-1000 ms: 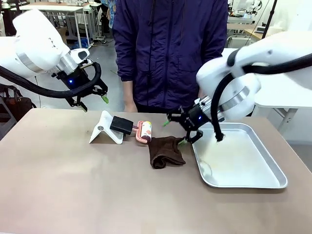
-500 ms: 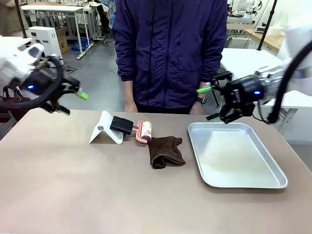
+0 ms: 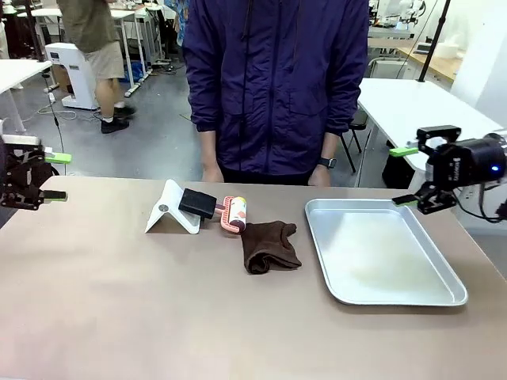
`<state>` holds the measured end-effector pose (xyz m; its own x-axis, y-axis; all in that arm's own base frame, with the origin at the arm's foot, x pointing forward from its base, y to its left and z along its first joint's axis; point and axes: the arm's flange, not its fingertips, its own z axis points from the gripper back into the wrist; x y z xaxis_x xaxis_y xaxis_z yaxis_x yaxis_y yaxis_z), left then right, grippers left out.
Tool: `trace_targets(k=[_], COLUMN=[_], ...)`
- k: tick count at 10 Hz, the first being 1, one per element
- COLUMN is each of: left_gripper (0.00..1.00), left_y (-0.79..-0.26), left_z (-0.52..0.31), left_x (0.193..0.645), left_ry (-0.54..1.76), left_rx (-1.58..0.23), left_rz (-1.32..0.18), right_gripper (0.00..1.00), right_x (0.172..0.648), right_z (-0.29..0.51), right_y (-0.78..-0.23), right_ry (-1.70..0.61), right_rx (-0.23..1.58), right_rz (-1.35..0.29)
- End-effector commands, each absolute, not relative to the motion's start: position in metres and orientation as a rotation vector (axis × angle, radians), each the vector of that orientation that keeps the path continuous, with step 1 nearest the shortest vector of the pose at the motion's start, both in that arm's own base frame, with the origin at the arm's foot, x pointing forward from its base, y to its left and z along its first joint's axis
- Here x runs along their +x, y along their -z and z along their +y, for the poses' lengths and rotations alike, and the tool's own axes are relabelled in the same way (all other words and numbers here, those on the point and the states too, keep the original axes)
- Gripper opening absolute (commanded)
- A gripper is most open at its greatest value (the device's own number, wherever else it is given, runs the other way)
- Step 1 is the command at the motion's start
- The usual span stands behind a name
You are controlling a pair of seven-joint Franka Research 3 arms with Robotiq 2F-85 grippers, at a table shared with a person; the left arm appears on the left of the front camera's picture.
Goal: Clean the surface of the table.
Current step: Return the Lint Roller and towel to their original positions.
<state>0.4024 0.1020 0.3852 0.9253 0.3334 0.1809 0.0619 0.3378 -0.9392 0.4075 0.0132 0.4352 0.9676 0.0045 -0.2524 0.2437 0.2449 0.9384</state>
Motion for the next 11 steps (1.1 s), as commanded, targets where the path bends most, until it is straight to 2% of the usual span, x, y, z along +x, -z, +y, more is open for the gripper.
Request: trace_targets(k=[1,3,4,11], left_gripper=[1.0,1.0,1.0,1.0], left_y=[-0.354,-0.348,-0.358,-0.358], left_z=[0.118,0.127,0.12,0.12], left_x=[0.431,0.437,0.416,0.416], left_ry=[-0.144,-0.144,-0.175,-0.175], left_rx=[-1.448,-1.514,-1.429,-1.429], left_rz=[-0.39,-0.368,-0.413,-0.413], right_gripper=[1.0,1.0,1.0,1.0], right_x=[0.403,0.413,0.405,0.405], right_z=[-0.004,0.002,-0.009,-0.009], right_y=[-0.421,-0.404,-0.424,-0.424], right_ry=[0.131,0.154,0.151,0.151], right_rx=[1.276,1.239,1.285,1.285], right_rz=[0.149,0.115,0.175,0.175])
